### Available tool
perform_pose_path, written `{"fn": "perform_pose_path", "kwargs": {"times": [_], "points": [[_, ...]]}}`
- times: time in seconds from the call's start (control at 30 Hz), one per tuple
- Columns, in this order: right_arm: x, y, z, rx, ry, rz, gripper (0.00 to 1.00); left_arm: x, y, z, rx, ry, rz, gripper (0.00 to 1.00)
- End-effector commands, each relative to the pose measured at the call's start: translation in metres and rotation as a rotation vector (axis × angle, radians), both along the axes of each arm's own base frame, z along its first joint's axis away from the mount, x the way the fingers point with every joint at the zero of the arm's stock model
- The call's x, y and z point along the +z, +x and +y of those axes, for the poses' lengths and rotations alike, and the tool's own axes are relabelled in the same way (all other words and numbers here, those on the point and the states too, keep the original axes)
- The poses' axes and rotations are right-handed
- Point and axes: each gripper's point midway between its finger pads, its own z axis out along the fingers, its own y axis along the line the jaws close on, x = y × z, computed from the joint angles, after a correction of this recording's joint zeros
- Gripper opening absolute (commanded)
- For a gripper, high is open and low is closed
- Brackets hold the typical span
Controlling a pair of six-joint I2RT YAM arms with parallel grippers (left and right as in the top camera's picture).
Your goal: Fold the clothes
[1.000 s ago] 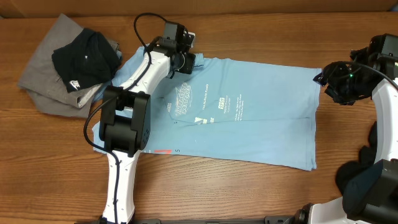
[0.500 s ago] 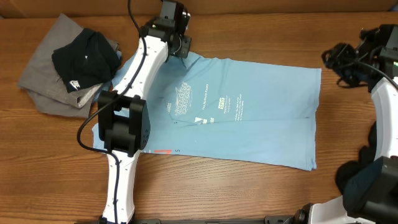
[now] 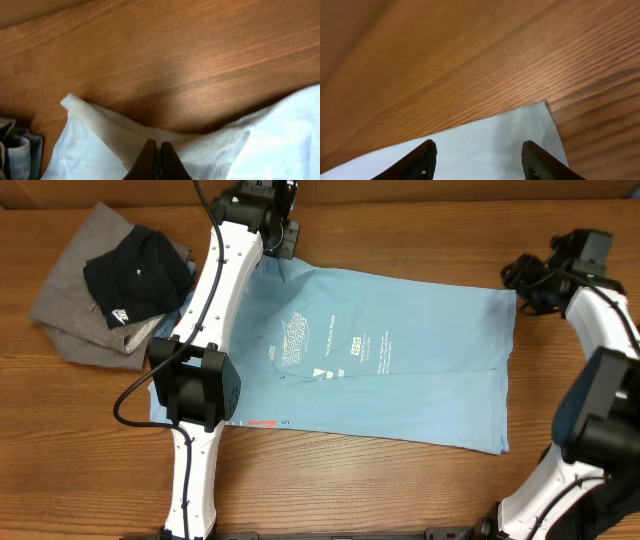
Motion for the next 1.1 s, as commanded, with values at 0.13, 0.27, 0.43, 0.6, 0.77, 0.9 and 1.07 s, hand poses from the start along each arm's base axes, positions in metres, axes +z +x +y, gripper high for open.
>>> {"fn": "perform_pose_path", "kwargs": {"times": [0.13, 0.27, 0.43, 0.6, 0.77, 0.9, 1.07], "points": [[-0.054, -0.001, -0.016, -0.044, -0.074, 0.088, 0.63, 0.000, -0.009, 0.007, 0.008, 0.023, 0.037, 0.04], [-0.064, -0.004, -0.031, -0.089, -0.141, 0.118, 0.64, -0.002, -0.013, 0.009, 0.011, 0.034, 0.056, 0.04], [-0.075, 0.000, -0.030, -0.083, -0.139, 0.116, 0.64, -0.005, -0.018, 0.012, 0.015, 0.048, 0.078, 0.04], [-0.090, 0.003, -0.022, -0.053, -0.098, 0.112, 0.56, -0.007, -0.022, 0.014, 0.016, 0.056, 0.098, 0.04], [-0.085, 0.011, -0.017, -0.024, -0.075, 0.070, 0.34, -0.009, -0.027, 0.016, 0.017, 0.065, 0.119, 0.04], [-0.083, 0.011, -0.010, -0.002, -0.041, 0.060, 0.16, -0.009, -0.029, 0.024, 0.035, 0.106, 0.125, 0.04], [-0.060, 0.009, -0.009, 0.001, -0.037, 0.047, 0.04, -0.010, -0.032, 0.032, 0.053, 0.136, 0.136, 0.04]]}}
